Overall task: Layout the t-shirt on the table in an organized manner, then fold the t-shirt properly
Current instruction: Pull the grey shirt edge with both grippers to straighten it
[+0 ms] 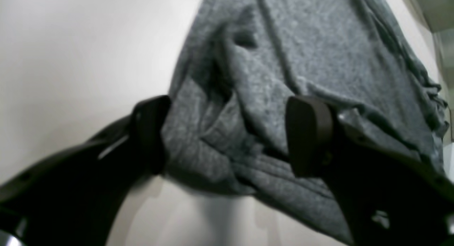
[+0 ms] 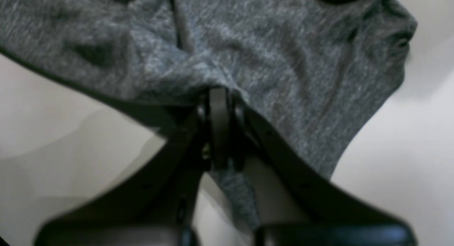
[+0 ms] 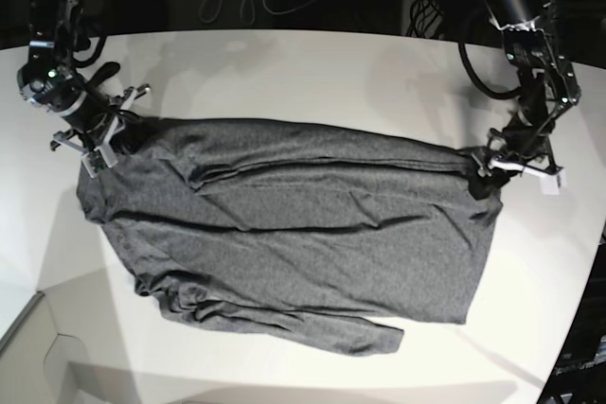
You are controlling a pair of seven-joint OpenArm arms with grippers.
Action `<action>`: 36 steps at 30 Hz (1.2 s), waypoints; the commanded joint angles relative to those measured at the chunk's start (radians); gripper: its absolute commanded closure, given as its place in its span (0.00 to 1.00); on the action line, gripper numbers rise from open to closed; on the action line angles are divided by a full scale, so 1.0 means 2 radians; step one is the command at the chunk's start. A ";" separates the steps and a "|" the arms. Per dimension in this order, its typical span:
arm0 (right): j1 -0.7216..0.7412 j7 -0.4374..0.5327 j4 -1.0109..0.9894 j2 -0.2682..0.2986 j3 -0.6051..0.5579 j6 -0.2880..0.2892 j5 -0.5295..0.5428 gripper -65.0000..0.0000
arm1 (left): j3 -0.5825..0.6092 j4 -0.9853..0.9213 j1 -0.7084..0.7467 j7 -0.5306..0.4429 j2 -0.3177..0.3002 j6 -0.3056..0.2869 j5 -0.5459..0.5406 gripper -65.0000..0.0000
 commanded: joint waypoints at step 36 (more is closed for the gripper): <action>-0.058 0.011 0.079 -0.012 -0.038 0.002 0.008 1.00 | -0.002 -0.020 -0.084 0.022 -0.084 0.000 0.001 1.00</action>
